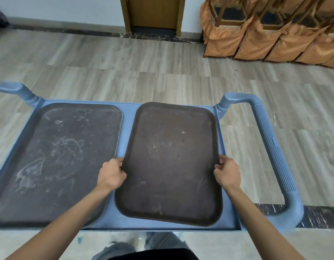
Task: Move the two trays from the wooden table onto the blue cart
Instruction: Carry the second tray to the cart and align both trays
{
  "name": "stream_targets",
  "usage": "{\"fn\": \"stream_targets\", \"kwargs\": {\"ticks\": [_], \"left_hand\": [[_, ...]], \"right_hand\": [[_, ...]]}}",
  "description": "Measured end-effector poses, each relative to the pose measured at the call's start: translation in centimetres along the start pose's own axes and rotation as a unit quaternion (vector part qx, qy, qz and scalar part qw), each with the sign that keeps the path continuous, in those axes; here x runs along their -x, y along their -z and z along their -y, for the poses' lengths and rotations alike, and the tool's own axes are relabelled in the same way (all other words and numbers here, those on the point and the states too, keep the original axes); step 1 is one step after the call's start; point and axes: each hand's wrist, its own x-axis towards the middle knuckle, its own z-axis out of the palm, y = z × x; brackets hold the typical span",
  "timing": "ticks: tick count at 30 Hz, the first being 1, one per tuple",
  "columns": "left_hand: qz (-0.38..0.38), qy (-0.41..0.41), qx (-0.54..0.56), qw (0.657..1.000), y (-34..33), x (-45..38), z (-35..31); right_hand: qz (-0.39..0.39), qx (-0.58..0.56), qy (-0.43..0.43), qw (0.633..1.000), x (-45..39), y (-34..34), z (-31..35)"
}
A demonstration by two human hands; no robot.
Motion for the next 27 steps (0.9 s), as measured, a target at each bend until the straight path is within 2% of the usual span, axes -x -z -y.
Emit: {"fn": "stream_targets", "kwargs": {"ticks": [3, 6, 8, 11, 13, 15, 20, 23, 27], "left_hand": [[-0.019, -0.045, -0.040, 0.998, -0.3, 1.6, 0.2], [-0.075, -0.145, -0.085, 0.983, -1.4, 5.0, 0.7], [-0.070, -0.240, -0.086, 0.964, -2.4, 7.6, 1.2], [0.013, -0.321, -0.114, 0.940, -4.1, 10.7, 2.5], [0.060, -0.335, -0.139, 0.930, -5.2, 12.1, 3.4], [0.076, -0.333, -0.158, 0.927, -6.2, 13.5, 4.0], [0.008, -0.357, -0.164, 0.919, -7.3, 14.6, 4.7], [0.002, -0.347, -0.155, 0.925, -7.8, 15.3, 4.9], [-0.043, -0.342, -0.142, 0.928, -8.6, 16.5, 4.5]], "right_hand": [[-0.043, 0.047, 0.049, 0.997, 1.4, -0.3, 0.0], [-0.095, 0.076, 0.136, 0.983, 4.5, -1.2, -0.1], [-0.079, 0.066, 0.199, 0.975, 7.3, -2.4, 0.0], [0.004, 0.075, 0.272, 0.959, 12.0, -5.0, 0.0], [0.034, 0.095, 0.303, 0.947, 15.0, -6.6, -0.2], [0.052, 0.121, 0.323, 0.937, 17.7, -7.9, -0.6], [0.025, 0.171, 0.373, 0.912, 20.7, -9.5, -2.4], [0.008, 0.162, 0.365, 0.917, 21.1, -9.7, -2.9], [-0.003, 0.156, 0.359, 0.920, 21.6, -9.5, -3.5]]}}
